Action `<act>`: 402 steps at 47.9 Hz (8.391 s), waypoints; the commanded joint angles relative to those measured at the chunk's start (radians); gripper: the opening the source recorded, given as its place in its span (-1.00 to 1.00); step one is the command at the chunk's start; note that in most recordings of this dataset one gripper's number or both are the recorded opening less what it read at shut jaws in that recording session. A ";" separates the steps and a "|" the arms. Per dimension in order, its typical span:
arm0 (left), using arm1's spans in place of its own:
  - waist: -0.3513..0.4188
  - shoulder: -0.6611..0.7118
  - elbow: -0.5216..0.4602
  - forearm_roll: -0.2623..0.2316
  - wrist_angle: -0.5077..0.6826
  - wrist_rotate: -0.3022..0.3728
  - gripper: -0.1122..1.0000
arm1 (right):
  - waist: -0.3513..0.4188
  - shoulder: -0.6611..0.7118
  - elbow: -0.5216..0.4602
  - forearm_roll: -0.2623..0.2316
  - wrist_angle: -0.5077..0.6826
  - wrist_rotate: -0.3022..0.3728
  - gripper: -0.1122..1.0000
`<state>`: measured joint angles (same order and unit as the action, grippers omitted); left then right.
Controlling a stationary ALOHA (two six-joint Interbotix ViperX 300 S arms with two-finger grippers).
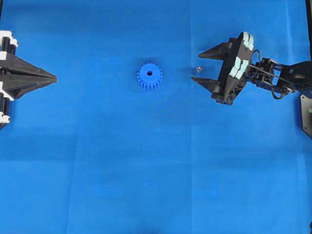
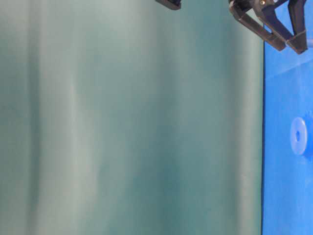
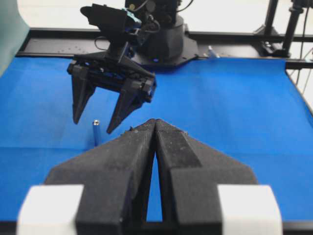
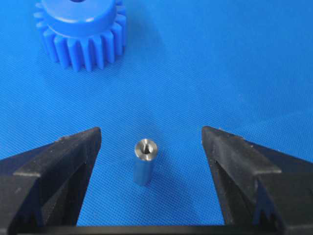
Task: Insert the shaft placed at a random location into the center hole of the small gear at another random location.
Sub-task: 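Close the right gripper on the metal shaft and lift it, then carry the shaft with the right gripper over the blue gear's center hole, then lower the shaft into the gear hole and open the right gripper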
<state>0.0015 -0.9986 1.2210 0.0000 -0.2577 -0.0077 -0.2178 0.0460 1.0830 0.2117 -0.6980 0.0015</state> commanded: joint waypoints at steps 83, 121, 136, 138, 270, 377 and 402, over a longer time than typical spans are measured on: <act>0.002 0.005 -0.009 0.002 0.015 -0.020 -0.80 | -0.002 -0.278 -0.098 0.054 0.400 0.000 -0.74; 0.011 0.006 -0.008 0.002 0.017 -0.021 -0.80 | 0.061 -0.032 -0.433 -0.012 0.489 -0.021 -0.74; 0.011 0.003 -0.009 0.002 0.015 -0.021 -0.80 | 0.063 0.009 -0.497 -0.012 0.505 -0.041 -0.74; 0.011 0.003 -0.008 0.002 0.015 -0.021 -0.80 | 0.063 0.011 -0.500 -0.012 0.505 -0.041 -0.74; 0.011 0.008 -0.005 0.002 0.020 -0.021 -0.80 | 0.058 0.138 -0.469 -0.009 0.371 -0.075 -0.74; 0.011 0.006 0.000 0.002 0.018 -0.021 -0.80 | 0.061 -0.014 -0.466 -0.008 0.459 -0.075 0.62; 0.011 0.003 0.000 0.002 0.018 -0.021 -0.80 | 0.064 -0.063 -0.420 -0.008 0.462 -0.072 0.62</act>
<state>0.0107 -0.9986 1.2303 0.0000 -0.2347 -0.0276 -0.1565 0.0368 0.6565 0.2040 -0.2332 -0.0721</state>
